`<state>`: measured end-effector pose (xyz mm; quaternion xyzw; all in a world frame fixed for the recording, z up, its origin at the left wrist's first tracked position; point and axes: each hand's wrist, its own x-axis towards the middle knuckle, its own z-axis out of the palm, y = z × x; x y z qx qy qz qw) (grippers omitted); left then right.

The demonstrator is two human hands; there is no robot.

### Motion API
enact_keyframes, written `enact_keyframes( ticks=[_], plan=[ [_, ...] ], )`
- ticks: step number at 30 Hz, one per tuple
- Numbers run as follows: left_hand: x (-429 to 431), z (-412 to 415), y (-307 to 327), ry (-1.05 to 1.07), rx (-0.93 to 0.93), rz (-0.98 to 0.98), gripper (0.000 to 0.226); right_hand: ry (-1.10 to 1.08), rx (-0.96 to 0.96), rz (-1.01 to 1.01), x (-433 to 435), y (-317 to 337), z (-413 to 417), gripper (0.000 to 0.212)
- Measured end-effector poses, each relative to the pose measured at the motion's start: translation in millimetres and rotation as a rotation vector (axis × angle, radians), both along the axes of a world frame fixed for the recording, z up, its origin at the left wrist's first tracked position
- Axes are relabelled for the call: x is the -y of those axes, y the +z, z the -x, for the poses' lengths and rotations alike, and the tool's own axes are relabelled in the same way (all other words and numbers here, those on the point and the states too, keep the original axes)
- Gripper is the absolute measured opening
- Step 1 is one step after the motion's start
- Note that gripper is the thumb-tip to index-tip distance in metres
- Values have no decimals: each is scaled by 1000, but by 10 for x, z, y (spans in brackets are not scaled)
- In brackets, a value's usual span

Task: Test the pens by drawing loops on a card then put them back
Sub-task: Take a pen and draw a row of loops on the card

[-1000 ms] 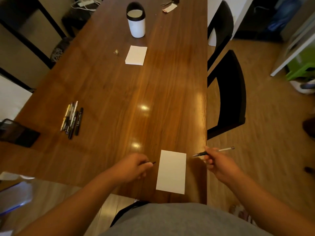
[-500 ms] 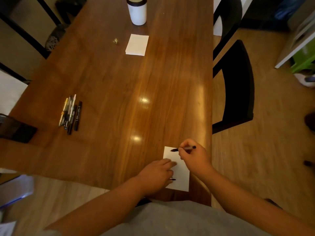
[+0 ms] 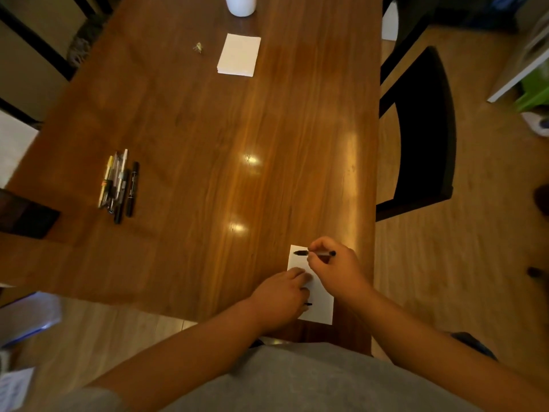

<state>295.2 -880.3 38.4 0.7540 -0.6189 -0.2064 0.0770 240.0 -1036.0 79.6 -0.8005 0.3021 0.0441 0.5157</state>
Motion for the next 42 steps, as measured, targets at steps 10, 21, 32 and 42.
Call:
enact_keyframes(
  ticks=[10,21,32,42],
  plan=[
    [24,18,16,-38,63,-93,40,8,-6,17,46,-31,-46,17],
    [114,-18,21,-22,19,-98,42,-19,-35,54,123,-71,37,13],
    [143,-30,113,-53,25,-141,40,9,-45,70,99,-54,58,12],
    [163,15,122,-40,28,-222,43,-50,-35,52,143,-17,48,8]
  ],
)
